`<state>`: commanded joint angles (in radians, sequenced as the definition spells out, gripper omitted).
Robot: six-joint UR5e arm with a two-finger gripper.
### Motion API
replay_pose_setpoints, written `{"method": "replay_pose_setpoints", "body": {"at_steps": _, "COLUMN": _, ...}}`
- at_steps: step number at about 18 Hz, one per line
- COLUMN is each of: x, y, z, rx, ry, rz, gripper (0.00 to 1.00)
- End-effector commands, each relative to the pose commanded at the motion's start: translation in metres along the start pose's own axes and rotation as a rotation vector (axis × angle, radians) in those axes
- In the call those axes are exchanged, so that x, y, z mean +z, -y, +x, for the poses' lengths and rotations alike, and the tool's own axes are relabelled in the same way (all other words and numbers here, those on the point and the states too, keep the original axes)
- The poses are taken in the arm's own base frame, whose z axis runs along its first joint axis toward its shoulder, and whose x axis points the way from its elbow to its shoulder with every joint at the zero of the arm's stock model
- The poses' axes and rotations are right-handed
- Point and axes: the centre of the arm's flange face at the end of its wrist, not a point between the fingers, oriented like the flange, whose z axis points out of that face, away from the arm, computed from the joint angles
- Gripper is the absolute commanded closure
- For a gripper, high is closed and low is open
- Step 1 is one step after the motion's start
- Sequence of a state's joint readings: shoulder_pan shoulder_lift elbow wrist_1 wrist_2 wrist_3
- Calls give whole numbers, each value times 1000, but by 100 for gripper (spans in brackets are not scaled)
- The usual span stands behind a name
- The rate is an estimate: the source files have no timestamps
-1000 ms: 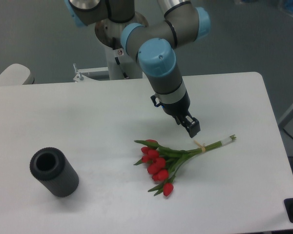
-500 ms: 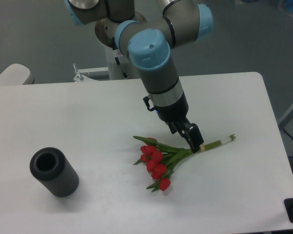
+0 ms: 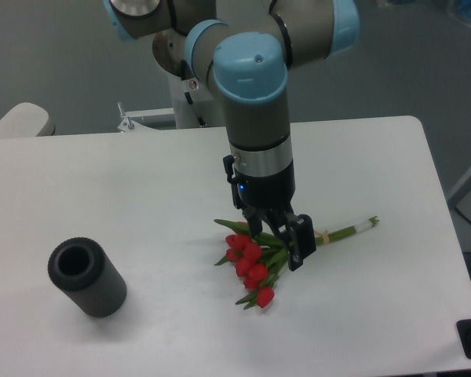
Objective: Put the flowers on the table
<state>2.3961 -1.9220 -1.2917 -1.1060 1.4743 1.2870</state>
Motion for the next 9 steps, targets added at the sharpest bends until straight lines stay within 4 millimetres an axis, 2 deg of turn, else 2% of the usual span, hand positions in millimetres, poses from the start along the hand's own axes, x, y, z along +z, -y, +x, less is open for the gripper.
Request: {"method": "replay_pose_setpoints", "body": {"at_steps": 9, "x": 2, "y": 9, "z": -3, "rx": -37, "ry": 0, "rz": 18, "gripper": 1}}
